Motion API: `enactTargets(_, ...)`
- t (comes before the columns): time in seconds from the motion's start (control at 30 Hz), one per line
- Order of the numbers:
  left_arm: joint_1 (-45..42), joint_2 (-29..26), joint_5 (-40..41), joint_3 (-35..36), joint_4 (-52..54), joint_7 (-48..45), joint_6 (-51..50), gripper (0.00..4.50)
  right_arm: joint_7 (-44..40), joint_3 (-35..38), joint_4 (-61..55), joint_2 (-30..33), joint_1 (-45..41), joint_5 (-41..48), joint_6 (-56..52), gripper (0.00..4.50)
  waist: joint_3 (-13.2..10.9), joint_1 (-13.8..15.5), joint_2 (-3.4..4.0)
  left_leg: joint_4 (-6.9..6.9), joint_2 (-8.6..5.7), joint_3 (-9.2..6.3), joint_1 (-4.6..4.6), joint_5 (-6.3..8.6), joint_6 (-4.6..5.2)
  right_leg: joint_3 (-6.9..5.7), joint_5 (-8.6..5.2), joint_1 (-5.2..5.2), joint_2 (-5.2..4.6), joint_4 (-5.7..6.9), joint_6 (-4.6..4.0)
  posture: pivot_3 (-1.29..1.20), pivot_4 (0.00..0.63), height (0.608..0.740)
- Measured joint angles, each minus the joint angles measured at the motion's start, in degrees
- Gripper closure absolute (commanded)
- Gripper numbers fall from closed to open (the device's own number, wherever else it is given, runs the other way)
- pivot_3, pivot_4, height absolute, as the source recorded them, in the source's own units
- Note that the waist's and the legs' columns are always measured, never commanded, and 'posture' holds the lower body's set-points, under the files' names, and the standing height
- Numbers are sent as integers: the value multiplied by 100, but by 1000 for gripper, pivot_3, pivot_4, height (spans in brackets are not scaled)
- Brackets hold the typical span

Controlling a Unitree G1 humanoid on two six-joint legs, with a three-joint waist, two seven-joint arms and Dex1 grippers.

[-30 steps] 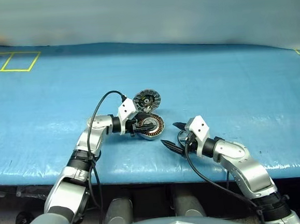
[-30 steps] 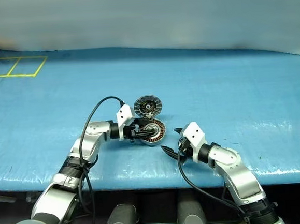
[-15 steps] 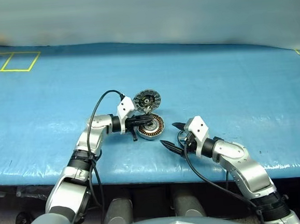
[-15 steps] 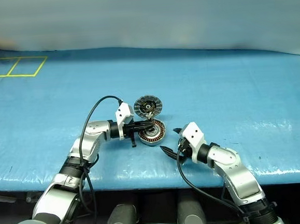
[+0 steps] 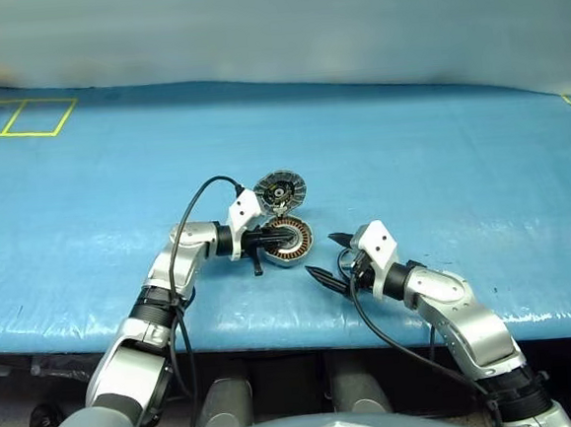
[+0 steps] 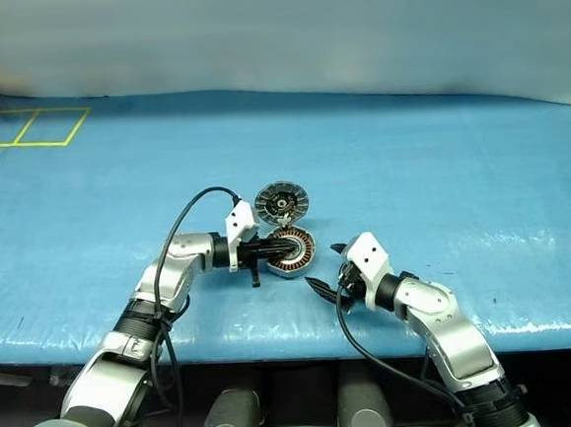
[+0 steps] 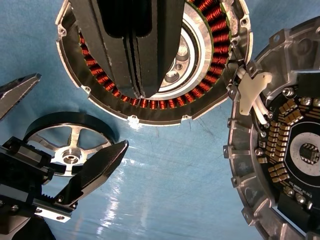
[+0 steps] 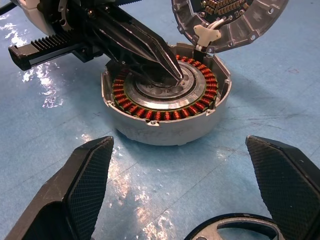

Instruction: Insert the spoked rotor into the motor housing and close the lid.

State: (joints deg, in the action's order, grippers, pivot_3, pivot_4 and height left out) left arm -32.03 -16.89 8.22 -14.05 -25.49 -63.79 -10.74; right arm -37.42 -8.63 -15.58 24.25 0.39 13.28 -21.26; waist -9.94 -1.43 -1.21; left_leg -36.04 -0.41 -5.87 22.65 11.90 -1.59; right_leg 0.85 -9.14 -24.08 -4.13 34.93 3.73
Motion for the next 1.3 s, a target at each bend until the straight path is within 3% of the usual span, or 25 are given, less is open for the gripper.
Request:
enactTargets(0.53, 174, -71, -4, 39, 220, 89, -4, 4466, 103, -6, 64, -73, -19, -99, 2, 0, 0, -7, 0, 0, 0, 0, -5, 0, 0, 0, 0, 3, 0, 0, 0, 0, 150, 740)
enactTargets(0.83, 222, -67, 577, 694, 643, 392, -123, 4466, 103, -8, 65, -139, -23, -118, 10, 0, 0, -1, 0, 0, 0, -1, -3, 0, 0, 0, 0, 3, 0, 0, 0, 0, 150, 740)
enactTargets(1.1, 319, -113, 620, 528, 837, 299, -400, 4466, 95, -8, 77, -159, -89, -137, 14, 0, 0, -4, 0, 0, 0, -1, -4, 0, 0, 0, 0, 3, 0, 0, 0, 0, 150, 740)
enactTargets(1.3, 280, -137, 145, 67, 645, 311, -279, 4466, 94, -58, 90, -174, -120, -145, 80, 0, 0, -4, 0, 0, 0, 0, -3, 0, 0, 0, 0, 3, 0, 0, 0, 0, 150, 740)
